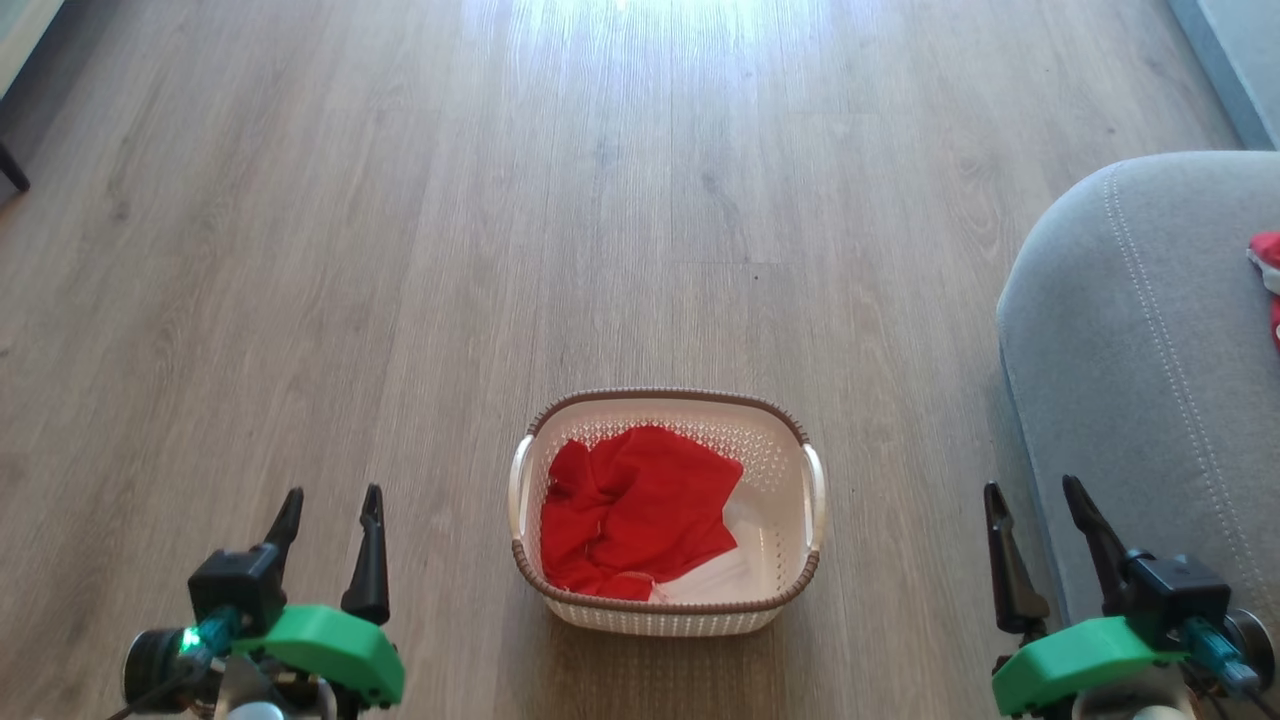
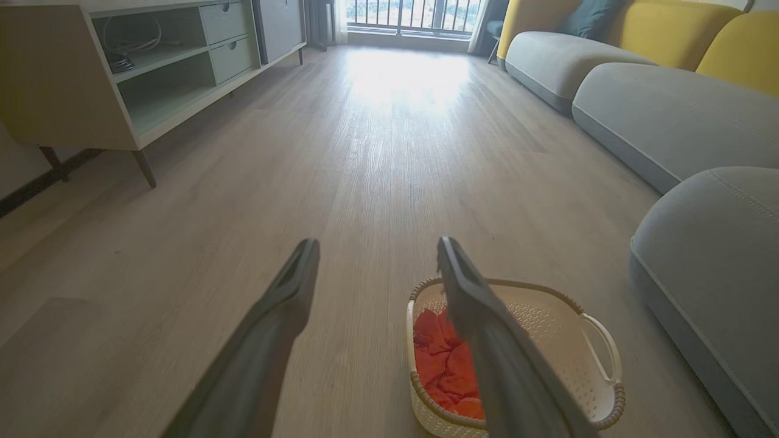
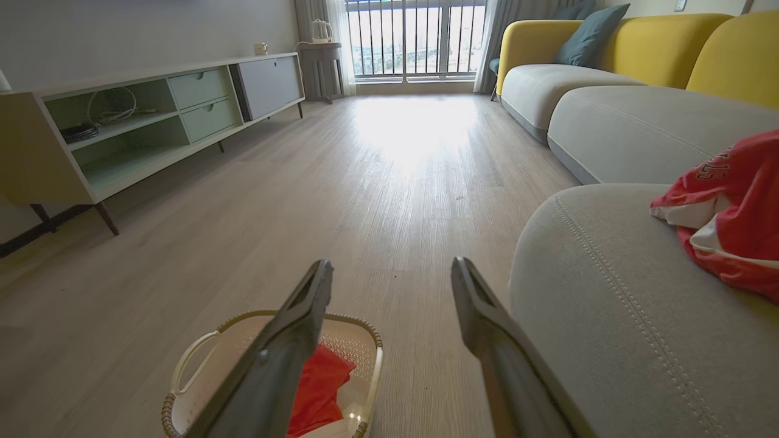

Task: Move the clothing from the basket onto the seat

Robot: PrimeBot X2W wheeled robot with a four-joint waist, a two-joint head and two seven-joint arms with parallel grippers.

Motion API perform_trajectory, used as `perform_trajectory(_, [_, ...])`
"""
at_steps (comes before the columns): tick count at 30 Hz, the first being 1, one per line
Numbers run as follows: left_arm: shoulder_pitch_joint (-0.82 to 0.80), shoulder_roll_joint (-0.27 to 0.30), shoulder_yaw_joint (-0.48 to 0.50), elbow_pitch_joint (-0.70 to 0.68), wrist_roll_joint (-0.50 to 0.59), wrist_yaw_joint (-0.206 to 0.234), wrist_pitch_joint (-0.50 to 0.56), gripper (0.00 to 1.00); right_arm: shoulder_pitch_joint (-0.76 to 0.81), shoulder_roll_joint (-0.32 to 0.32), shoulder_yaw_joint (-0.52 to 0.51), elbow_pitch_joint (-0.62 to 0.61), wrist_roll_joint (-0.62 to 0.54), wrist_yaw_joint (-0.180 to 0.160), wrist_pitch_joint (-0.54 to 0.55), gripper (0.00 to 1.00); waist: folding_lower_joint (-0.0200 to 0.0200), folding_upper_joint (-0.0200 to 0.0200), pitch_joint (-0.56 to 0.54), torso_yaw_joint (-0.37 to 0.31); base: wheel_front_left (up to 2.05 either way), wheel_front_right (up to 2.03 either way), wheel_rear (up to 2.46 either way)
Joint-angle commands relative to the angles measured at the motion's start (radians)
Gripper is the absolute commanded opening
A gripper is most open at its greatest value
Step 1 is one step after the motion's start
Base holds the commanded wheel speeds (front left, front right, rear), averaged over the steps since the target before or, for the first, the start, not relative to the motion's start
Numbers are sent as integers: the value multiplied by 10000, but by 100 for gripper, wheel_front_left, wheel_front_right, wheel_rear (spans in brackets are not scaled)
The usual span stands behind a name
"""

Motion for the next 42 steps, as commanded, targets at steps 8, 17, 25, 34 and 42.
perform_trajectory(8, [-329,-118,632,-427,333,-287,-128,100,-423,-99,137,-329,139,-2,-93,100,1,-1,1,0,0,0,0])
perform_trajectory(17, [-358,-301,780,-452,537,-476,-129,100,-534,-99,8,-497,126,-2,-93,100,1,-1,372,-105,0,0,0])
perform_trajectory(25, [-1533,-286,586,-602,719,-794,-129,100,-1625,-99,-337,-1189,155,-2,-93,100,1,-1,2580,-428,0,0,0])
perform_trajectory(34, [-3745,-58,-157,-388,1323,-1237,486,100,-3412,-99,-596,-2006,535,-2,-93,100,1,-1,5740,-1062,0,0,0])
perform_trajectory(42, [-6400,-163,-1011,1370,1925,-1661,1835,100,-4553,-99,-124,-2423,1160,-2,-93,100,1,-1,7976,-2000,0,0,0])
